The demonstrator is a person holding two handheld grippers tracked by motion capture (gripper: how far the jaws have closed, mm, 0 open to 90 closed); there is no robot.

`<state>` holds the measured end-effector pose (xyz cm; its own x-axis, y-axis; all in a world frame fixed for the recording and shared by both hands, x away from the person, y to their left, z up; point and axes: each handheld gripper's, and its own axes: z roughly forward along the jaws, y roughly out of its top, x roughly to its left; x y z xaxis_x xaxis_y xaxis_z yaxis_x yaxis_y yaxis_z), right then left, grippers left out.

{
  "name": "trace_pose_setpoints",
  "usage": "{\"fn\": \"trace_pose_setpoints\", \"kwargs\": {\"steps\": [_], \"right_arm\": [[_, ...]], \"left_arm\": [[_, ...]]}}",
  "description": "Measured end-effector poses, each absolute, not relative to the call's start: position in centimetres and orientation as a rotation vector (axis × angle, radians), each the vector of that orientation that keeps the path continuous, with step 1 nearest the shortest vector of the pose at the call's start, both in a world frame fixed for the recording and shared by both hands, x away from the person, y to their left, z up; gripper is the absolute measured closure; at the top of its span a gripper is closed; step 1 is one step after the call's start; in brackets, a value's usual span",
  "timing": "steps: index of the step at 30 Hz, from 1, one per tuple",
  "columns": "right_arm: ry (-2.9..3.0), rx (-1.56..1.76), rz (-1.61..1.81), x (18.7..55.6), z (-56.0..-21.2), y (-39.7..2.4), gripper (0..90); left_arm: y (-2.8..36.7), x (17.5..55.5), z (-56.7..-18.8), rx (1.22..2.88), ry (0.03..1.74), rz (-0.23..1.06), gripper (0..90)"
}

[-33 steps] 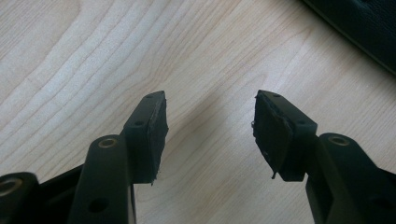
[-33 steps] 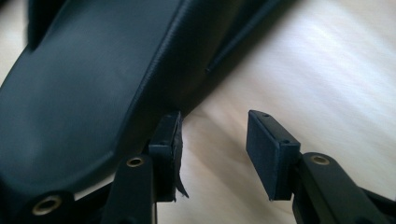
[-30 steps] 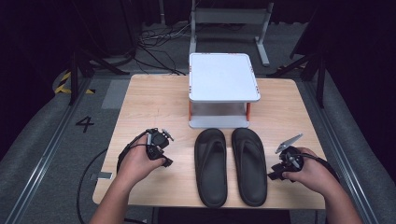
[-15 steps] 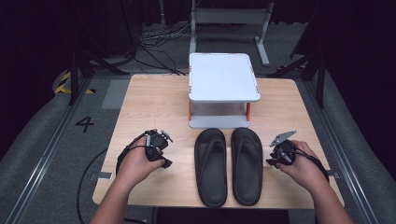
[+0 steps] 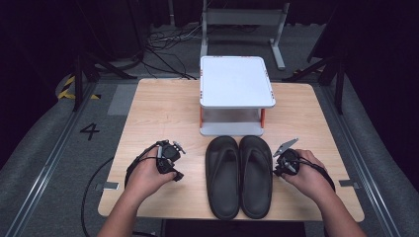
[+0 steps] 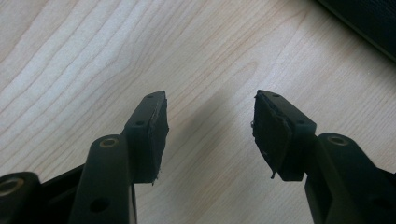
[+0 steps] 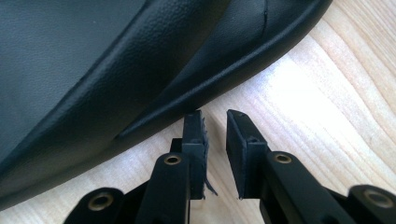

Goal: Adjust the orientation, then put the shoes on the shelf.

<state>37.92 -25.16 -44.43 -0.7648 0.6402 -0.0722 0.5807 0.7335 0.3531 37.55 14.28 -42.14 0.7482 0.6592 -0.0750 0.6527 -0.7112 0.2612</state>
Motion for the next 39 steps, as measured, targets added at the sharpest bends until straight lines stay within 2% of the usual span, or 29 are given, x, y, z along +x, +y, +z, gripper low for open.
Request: {"fn": "trace_pose_setpoints", "kwargs": {"steps": [5, 10, 18, 22, 26, 27, 31, 39], "right_arm": [[2.734, 0.955, 0.466, 38.0, -44.5, -24.8, 78.7], [2.721, 1.006, 0.512, 37.9, -44.3, -25.1, 75.4], [2.640, 1.138, 0.678, 36.1, -41.2, -24.5, 67.1], [2.636, 1.125, 0.763, 35.5, -40.2, -23.4, 61.6], [2.641, 1.143, 0.823, 34.7, -39.7, -21.6, 50.9], [2.641, 1.143, 0.823, 34.7, -39.7, -21.6, 50.9], [2.625, 1.275, 0.834, 34.3, -39.8, -19.5, 42.0], [2.602, 1.332, 0.863, 34.3, -40.7, -16.7, 34.6]], "left_arm": [[14.0, 37.7, -42.3, 2.689, 1.020, 0.031, 46.1], [14.1, 37.7, -42.2, 2.684, 1.018, 0.040, 46.2], [14.7, 37.8, -41.7, 2.662, 1.031, 0.042, 46.2], [15.1, 38.0, -41.4, 2.647, 1.038, 0.053, 46.2], [15.2, 37.9, -41.4, 2.641, 1.037, 0.051, 46.1], [15.2, 37.9, -41.4, 2.641, 1.037, 0.051, 46.1], [15.4, 37.8, -41.5, 2.644, 1.041, 0.050, 46.1], [16.1, 37.4, -41.5, 2.630, 1.065, 0.055, 46.2]]}}
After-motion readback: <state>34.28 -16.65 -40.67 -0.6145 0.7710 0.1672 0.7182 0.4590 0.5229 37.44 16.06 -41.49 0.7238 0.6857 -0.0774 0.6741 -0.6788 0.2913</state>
